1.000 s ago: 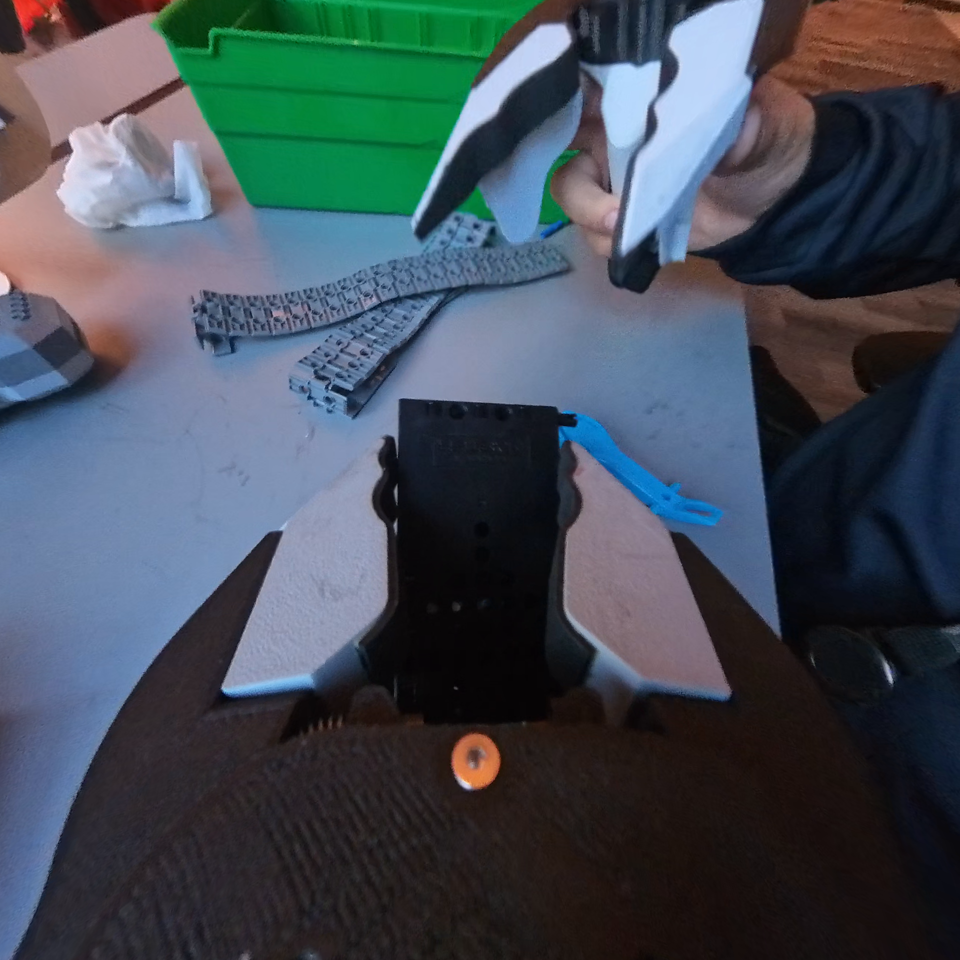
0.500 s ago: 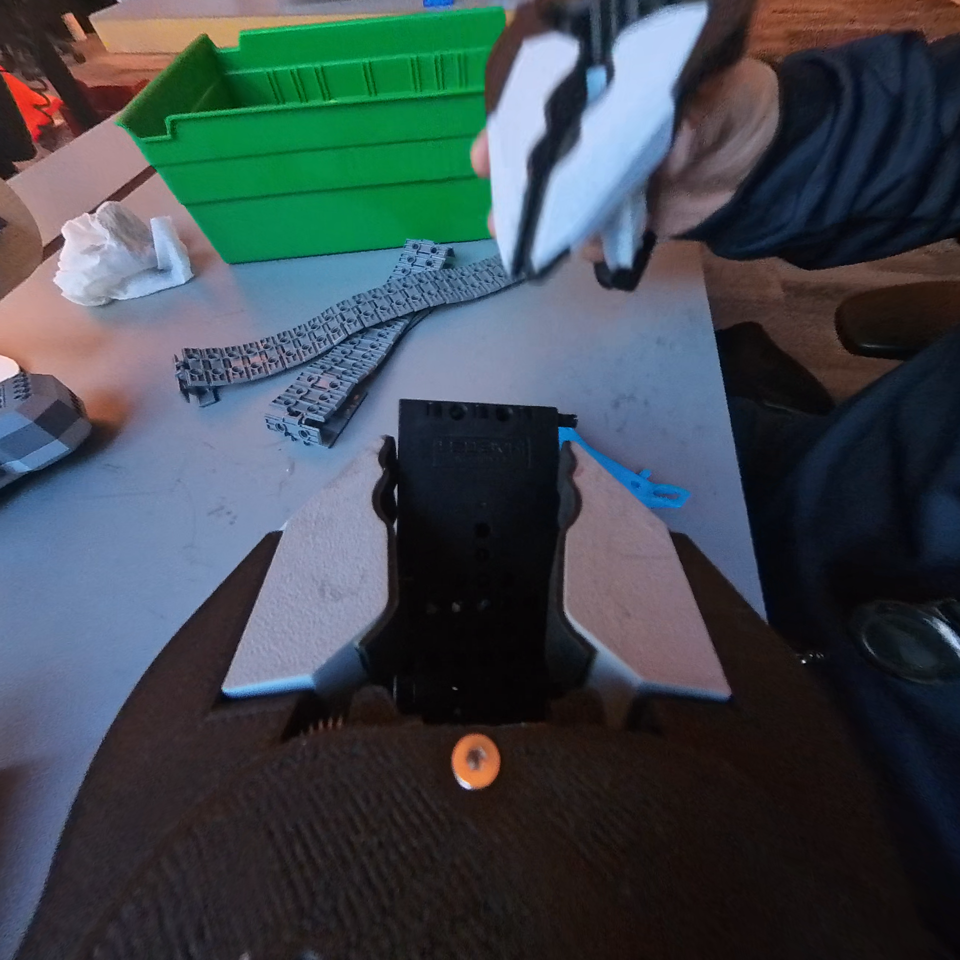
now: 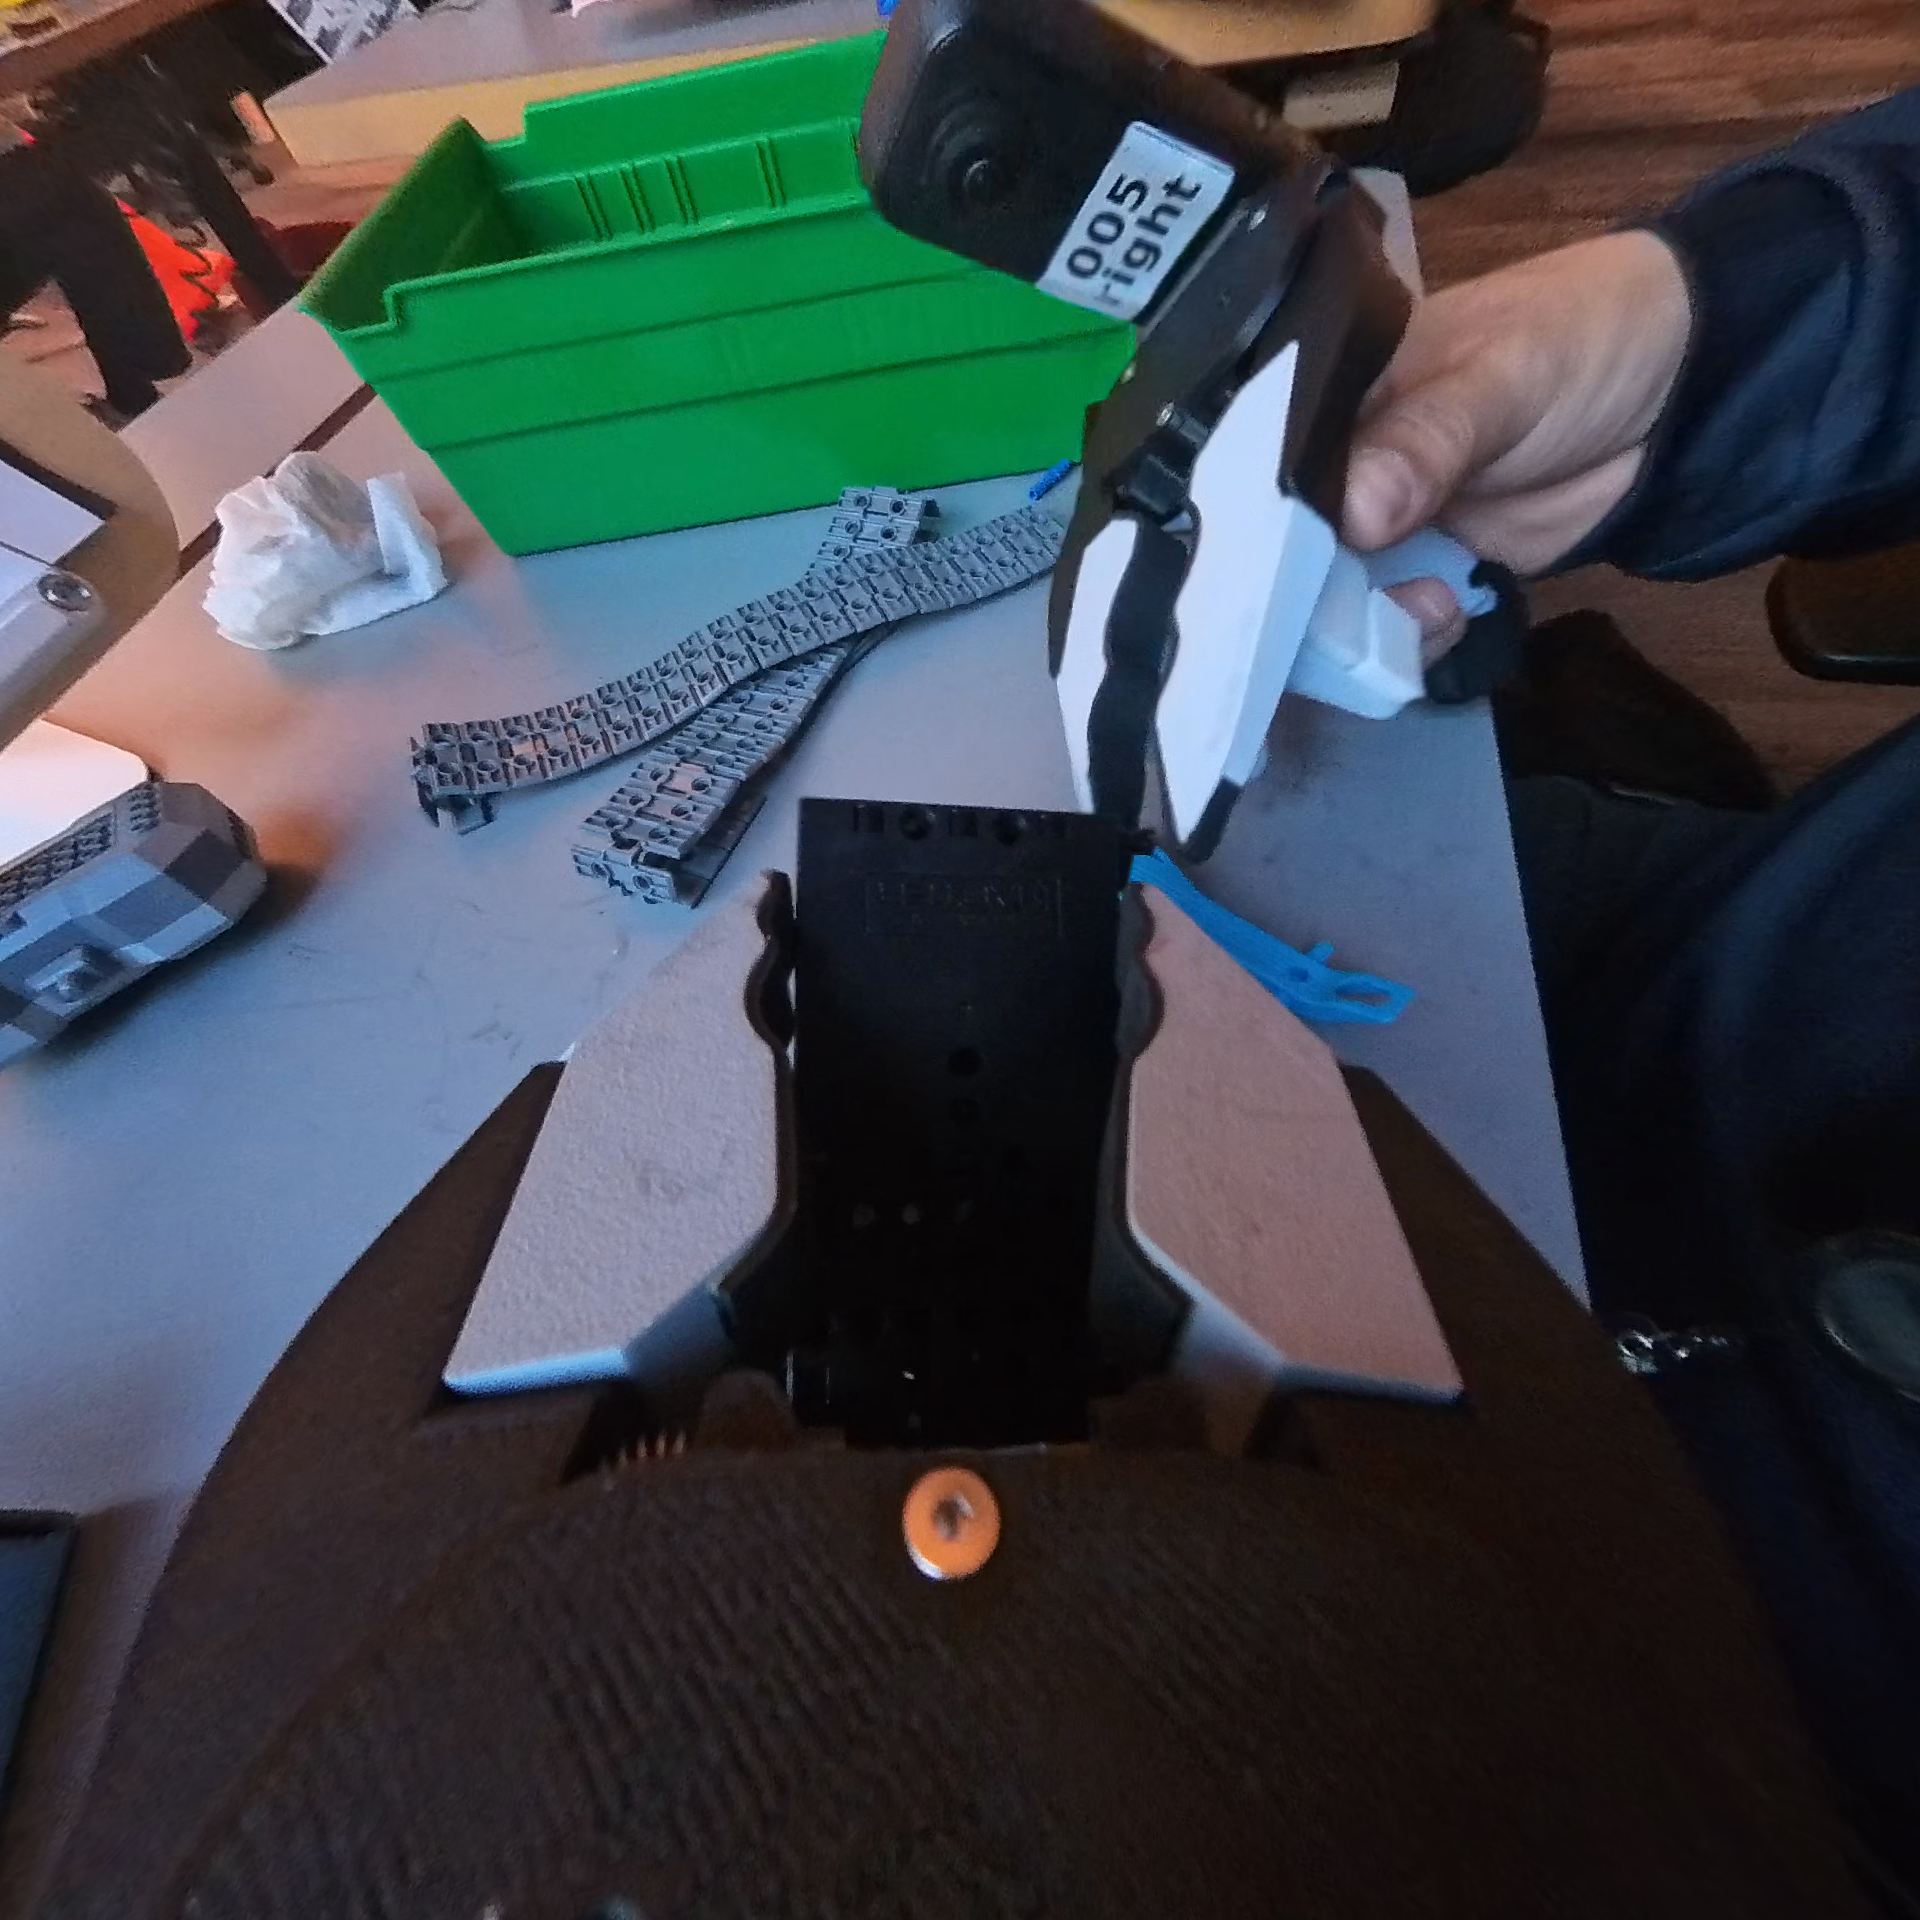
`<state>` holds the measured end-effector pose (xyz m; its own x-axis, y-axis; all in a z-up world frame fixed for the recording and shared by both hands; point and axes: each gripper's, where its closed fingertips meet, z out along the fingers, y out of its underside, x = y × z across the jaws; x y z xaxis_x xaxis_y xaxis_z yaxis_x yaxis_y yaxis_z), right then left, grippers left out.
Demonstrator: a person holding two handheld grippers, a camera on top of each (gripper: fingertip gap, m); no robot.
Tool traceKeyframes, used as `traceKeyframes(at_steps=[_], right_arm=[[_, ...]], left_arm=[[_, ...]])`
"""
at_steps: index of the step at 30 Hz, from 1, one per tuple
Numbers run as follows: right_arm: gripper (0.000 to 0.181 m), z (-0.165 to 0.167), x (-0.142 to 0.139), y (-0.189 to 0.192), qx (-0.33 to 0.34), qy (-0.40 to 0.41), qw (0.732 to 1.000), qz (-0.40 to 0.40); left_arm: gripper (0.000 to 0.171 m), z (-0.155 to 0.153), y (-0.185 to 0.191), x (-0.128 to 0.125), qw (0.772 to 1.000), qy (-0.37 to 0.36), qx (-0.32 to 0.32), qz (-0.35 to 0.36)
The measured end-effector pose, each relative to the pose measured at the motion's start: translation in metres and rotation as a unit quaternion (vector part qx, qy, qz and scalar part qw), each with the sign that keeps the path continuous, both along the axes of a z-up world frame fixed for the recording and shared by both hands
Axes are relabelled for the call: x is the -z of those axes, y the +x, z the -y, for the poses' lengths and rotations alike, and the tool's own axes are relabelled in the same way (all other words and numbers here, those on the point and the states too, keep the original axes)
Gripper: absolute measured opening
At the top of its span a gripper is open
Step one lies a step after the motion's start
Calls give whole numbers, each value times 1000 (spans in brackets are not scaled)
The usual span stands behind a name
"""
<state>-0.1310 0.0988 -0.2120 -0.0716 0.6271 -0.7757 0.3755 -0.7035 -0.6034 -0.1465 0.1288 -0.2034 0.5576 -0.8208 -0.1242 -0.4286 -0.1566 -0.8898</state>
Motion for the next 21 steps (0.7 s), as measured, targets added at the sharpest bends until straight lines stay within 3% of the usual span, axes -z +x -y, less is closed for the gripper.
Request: traceKeyframes(at_steps=[3,5,9,15,19,21], right_arm=[[14,2,-14,-6,-12,-85,995,-51],[4,-2,-13,-8,-7,-102,993,-60],[2,-4,-12,-10,-7,-104,993,-53],[0,-16,7,-14,3,110,994,26],[0,-25,27,-11,-6,276,954,112],[0,-17,46,-1,-40,336,927,161]], left_arm=[[61,-2,1,0,1000,4,-6,-2],[61,-4,-1,-2,1000,2,-7,8],[61,-6,-4,1,1000,-9,-15,2],[64,-17,-13,23,992,-62,-77,-79],[64,-30,-20,36,986,-77,-117,-91],[63,-49,-59,35,974,-82,-199,-78]])
